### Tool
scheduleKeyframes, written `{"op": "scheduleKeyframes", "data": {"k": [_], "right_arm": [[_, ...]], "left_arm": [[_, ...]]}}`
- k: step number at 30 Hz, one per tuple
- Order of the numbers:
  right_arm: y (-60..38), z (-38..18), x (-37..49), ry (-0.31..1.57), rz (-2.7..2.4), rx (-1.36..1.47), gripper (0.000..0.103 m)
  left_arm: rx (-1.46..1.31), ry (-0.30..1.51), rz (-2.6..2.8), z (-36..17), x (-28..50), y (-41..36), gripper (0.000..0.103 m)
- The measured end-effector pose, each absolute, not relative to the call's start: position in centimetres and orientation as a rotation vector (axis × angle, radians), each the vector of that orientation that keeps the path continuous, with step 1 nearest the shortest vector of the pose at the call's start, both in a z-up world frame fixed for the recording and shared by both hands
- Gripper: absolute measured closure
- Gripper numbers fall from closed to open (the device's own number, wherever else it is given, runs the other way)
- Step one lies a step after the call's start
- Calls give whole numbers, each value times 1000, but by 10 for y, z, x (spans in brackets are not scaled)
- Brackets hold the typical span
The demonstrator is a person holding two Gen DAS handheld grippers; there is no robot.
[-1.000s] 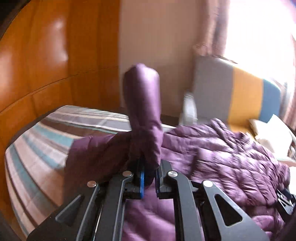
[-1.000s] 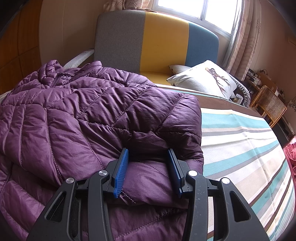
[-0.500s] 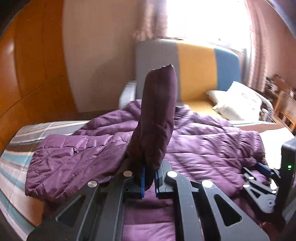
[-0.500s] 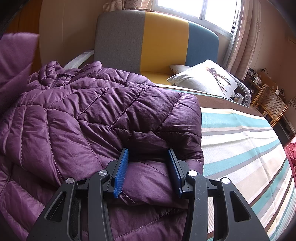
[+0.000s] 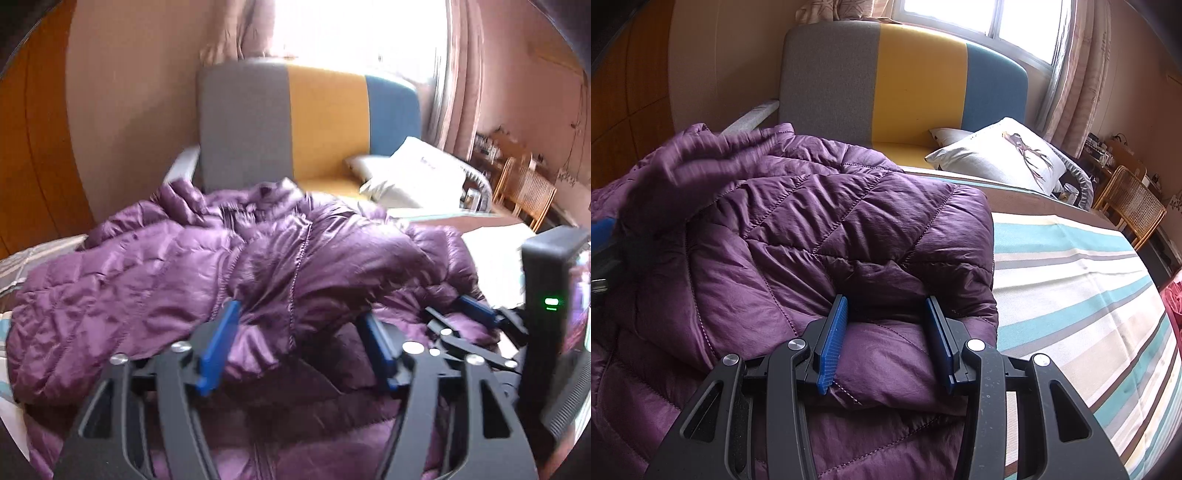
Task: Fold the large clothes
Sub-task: 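Fold the held sleeve over the jacket body and open the left tool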
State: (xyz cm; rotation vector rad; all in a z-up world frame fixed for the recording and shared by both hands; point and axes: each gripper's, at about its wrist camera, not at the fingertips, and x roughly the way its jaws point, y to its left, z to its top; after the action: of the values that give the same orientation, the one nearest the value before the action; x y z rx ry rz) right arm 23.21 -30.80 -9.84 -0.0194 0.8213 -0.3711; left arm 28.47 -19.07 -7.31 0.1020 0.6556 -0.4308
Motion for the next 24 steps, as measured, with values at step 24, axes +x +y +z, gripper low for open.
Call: {"op": "scheduleKeyframes", "data": {"k": [24], "right_arm": [[-232, -40, 282, 706, -95, 6, 60]], "left_arm": [[-200, 731, 13, -100, 304, 15, 17]]}}
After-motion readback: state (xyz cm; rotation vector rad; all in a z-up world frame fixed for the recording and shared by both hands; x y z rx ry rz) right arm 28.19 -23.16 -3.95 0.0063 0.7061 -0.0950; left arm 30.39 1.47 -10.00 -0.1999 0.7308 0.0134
